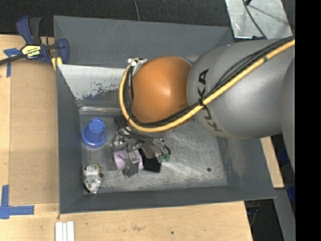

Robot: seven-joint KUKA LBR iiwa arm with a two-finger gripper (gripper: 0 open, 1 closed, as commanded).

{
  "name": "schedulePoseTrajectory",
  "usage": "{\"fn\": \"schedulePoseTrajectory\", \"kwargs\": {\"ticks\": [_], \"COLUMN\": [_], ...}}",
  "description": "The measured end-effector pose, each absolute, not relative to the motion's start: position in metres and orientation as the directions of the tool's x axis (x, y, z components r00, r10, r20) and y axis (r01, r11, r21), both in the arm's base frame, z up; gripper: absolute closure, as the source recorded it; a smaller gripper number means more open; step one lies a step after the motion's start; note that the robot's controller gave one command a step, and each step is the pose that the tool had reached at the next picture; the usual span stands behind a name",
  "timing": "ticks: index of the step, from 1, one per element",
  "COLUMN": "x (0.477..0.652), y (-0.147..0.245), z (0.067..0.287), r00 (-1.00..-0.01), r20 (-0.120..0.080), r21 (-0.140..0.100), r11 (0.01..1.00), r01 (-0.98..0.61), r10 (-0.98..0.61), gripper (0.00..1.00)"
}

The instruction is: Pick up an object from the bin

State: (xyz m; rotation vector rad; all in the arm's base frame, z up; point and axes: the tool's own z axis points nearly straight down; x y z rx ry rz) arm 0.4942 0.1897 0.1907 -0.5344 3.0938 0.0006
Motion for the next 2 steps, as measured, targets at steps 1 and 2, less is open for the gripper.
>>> {"fn": "schedulePoseTrajectory", "kwargs": {"ticks": [1,2], "x": [0.494,0.489], "y": [0.190,0.189], "z": [0.191,0.234], "r00": [-0.942,-0.942], "r20": [-0.002,0.001], "r21": [0.000,0.000], "r11": [0.942,0.942], "r01": [-0.335,-0.337], "r10": [-0.335,-0.337], "gripper": [1.00,1.00]}}
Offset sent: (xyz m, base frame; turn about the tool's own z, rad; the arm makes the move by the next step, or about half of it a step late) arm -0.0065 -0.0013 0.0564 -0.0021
